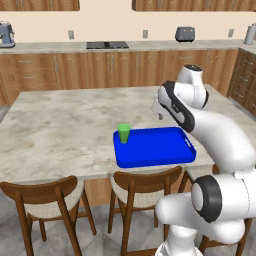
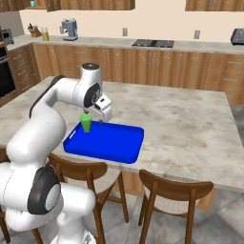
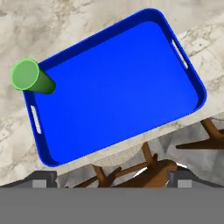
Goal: There is a tray on the dining counter. Grab the cup, mug, and pitcher and place them on the tray. The pitcher may be placed next to the tray if it cannot fit the tray.
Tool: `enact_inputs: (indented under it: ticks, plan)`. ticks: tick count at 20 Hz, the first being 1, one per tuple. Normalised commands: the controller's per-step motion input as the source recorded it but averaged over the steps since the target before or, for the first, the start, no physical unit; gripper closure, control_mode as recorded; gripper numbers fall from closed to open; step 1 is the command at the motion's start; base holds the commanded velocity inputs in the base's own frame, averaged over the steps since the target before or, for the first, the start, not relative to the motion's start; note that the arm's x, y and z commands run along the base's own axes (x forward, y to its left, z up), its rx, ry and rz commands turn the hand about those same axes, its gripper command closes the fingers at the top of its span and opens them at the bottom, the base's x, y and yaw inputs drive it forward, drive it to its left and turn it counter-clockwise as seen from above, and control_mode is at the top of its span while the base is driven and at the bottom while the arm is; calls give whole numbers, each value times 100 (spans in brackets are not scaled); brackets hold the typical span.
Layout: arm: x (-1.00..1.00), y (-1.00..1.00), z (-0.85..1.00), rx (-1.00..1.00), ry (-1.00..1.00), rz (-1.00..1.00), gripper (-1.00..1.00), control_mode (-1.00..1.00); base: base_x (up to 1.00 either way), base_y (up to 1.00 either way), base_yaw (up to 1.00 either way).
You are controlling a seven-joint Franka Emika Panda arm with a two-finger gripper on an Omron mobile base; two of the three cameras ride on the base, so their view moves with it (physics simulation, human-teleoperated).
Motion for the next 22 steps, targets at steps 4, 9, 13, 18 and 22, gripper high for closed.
enact_inputs:
  ticks: [4, 9, 13, 18, 22]
  plan:
    - [-41, 0, 18, 0, -18, 10, -100, -100, 0, 0, 0]
    - [-47, 0, 21, -3, -5, 4, -100, -100, 0, 0, 0]
    - [-54, 0, 16, -7, 0, 1, -100, -100, 0, 0, 0]
    - [-48, 0, 17, -7, 0, 0, -100, -100, 0, 0, 0]
    - [-46, 0, 9, -8, 0, 2, -100, -100, 0, 0, 0]
